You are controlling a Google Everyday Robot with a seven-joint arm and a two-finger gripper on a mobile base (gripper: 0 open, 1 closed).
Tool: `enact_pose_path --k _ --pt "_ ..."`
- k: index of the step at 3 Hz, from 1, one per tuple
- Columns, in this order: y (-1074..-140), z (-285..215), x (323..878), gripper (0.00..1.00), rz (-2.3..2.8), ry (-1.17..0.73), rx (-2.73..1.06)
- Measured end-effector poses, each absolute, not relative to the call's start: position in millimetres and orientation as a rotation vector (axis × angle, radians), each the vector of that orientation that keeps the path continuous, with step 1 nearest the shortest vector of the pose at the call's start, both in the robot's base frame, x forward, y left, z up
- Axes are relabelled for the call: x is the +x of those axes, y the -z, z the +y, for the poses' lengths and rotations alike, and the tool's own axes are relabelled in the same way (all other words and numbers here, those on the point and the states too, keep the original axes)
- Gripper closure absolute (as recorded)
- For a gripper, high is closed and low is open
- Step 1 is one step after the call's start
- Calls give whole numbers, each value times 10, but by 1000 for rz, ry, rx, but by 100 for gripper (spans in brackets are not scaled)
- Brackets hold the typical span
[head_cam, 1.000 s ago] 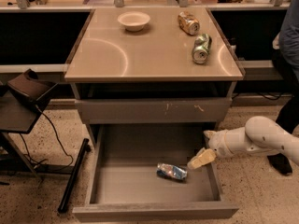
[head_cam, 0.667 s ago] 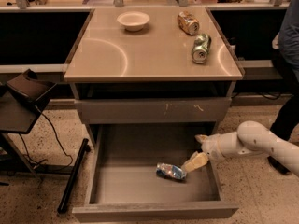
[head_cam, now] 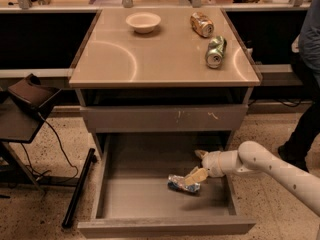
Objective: Pick redbull can from middle drawer and place on counter
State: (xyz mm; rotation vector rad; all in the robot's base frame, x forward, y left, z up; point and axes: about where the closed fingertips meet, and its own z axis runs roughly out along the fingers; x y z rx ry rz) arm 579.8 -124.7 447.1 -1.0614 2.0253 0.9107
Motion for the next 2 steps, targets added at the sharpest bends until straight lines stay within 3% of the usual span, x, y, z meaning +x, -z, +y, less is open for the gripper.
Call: enact_pose_path --k 1,2 --pt "-4424 -1238 5783 0 2029 -918 -1058" --pt "-4424 -1263 5782 0 2041 -794 -1097"
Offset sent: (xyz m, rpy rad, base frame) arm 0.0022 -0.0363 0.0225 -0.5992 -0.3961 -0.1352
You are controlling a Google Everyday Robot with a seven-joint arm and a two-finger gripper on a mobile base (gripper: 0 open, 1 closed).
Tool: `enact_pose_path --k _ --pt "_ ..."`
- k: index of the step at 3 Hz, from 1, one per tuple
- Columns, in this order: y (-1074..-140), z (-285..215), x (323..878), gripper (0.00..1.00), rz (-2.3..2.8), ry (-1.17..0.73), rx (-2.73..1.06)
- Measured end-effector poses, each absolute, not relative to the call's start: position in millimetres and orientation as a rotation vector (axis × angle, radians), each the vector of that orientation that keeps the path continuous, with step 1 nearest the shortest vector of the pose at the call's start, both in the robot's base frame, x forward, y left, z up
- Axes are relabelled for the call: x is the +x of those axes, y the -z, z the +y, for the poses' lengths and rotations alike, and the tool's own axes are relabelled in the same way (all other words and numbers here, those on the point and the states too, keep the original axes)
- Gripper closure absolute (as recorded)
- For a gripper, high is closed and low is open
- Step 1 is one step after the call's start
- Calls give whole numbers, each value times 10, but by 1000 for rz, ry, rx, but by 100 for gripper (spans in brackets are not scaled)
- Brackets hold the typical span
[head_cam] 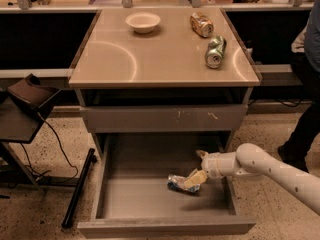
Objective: Pick redbull can from middle drawer and place on counter
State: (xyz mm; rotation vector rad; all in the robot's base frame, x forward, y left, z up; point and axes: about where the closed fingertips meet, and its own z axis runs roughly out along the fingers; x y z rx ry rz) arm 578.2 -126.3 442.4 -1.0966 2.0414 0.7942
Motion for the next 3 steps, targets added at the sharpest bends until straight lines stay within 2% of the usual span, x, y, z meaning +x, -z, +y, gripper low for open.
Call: enact_pose_path --k 1,2,3 --pt "-4592 -1320 5626 0 2002 -512 -1282" --pt "-4495 -1277 5471 0 1986 -438 -1346" --pt "-4435 -1087 5451 0 1976 -529 -1347"
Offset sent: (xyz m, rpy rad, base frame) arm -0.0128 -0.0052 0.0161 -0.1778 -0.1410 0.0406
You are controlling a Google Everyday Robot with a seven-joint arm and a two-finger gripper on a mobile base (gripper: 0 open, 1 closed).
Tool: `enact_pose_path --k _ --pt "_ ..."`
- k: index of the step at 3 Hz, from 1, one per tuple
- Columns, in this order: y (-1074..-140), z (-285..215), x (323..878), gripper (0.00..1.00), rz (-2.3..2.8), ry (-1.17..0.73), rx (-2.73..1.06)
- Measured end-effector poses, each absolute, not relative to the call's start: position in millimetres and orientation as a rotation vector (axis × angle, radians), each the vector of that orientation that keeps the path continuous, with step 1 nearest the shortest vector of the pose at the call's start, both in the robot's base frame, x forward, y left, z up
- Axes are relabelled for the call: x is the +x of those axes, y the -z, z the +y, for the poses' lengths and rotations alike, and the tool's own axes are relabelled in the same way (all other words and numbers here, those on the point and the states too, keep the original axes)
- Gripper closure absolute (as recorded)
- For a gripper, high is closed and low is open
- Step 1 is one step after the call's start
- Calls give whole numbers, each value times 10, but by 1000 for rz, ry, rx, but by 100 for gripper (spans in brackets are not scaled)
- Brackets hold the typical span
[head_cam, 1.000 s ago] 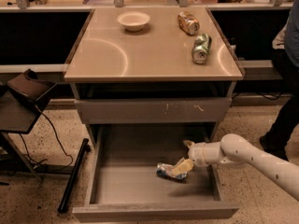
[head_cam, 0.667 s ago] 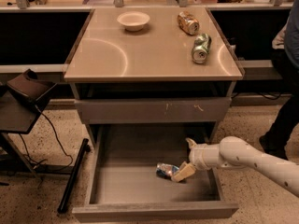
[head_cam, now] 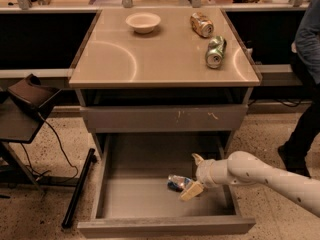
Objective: Pick redbull can from middle drawer and place on counter
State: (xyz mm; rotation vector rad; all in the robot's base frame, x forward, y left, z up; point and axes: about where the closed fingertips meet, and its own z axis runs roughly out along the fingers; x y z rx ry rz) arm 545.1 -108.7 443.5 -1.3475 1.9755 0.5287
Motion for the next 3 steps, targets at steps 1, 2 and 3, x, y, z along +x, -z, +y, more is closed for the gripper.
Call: enact_pose_path --k 1,2,3 --pt "-4219 -740 5398 0 1995 -673 -1347" --pt "-3965 -486 5358 0 2038 -748 -1351" --pt "-3958 -462 5355 0 2038 -752 -1354"
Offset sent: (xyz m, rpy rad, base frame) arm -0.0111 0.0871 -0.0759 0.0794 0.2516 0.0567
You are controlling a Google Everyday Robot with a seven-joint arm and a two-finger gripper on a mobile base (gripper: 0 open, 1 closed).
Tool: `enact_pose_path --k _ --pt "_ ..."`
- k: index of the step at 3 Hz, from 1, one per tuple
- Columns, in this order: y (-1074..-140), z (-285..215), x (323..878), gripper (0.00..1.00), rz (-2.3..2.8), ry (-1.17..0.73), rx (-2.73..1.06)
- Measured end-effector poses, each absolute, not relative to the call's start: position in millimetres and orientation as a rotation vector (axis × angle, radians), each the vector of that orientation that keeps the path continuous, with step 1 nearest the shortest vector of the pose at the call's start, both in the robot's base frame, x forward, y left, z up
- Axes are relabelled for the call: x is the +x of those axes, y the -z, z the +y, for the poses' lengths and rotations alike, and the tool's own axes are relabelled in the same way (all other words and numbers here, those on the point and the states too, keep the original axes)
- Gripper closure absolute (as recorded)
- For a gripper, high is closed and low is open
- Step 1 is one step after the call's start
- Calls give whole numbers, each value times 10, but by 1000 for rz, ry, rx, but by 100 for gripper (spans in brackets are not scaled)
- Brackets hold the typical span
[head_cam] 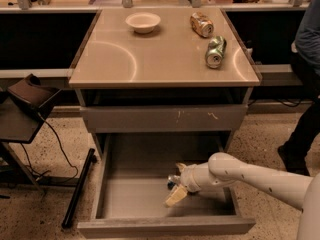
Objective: Pick redbull can from middle drawer and place on counter
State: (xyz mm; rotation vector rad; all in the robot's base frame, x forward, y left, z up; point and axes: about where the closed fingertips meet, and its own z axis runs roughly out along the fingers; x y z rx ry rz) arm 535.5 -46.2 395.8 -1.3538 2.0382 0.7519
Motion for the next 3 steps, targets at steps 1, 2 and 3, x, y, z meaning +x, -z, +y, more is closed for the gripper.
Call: enact_pose_path --k 1,2,3 --pt "-3923 -494 5405 0 2065 -695 -1334" --pt "-3748 -553 5561 0 2127 -586 -1293" --pt "-3745 -549 5556 0 2127 -588 -1294"
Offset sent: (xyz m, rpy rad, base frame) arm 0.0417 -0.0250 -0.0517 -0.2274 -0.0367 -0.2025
